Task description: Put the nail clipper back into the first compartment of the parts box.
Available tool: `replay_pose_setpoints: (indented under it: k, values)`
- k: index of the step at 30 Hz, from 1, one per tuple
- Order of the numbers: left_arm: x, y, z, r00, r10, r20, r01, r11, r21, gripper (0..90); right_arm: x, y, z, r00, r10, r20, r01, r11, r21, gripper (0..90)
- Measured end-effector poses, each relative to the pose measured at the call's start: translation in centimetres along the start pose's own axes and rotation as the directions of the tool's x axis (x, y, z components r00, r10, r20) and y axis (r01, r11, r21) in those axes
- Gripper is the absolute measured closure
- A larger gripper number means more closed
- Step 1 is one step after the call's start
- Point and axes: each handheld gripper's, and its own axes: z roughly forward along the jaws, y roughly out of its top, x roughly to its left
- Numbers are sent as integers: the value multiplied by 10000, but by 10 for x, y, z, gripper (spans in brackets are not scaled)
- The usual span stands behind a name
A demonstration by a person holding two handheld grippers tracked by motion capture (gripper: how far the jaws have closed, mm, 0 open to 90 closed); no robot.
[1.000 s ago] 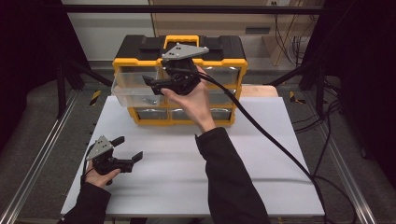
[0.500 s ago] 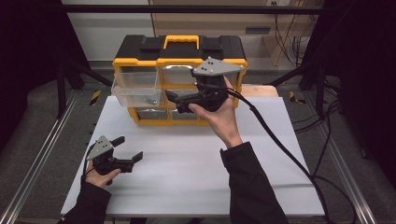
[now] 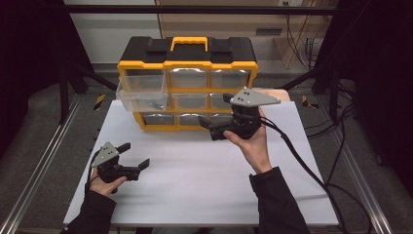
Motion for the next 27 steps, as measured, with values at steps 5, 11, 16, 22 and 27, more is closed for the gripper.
replay_pose_setpoints:
  k: [5, 11, 16, 22, 27]
  values:
    - [0, 0, 0, 10000, -4, -10, 4, 10000, 5, 3, -10, -31, -11, 9993, 273, 243, -280, 9992, 271, 10]
    - [-1, 0, 0, 10000, -16, 4, 16, 10000, 36, 3, -21, -63, -20, 9979, 585, 288, -600, 9968, 525, 5]
    - [-1, 0, 1, 10000, -17, 16, 17, 10000, 35, 3, -29, -91, -27, 9965, 755, 348, -780, 9940, 769, 4]
    - [-1, 0, 1, 10000, -14, 8, 14, 10000, 60, 3, -39, -120, -37, 9928, 957, 715, -1035, 9879, 1157, 4]
    - [-2, -1, 2, 10000, -3, 36, 3, 10000, 73, 3, -46, -141, -47, 9915, 1086, 724, -1161, 9871, 1102, 5]
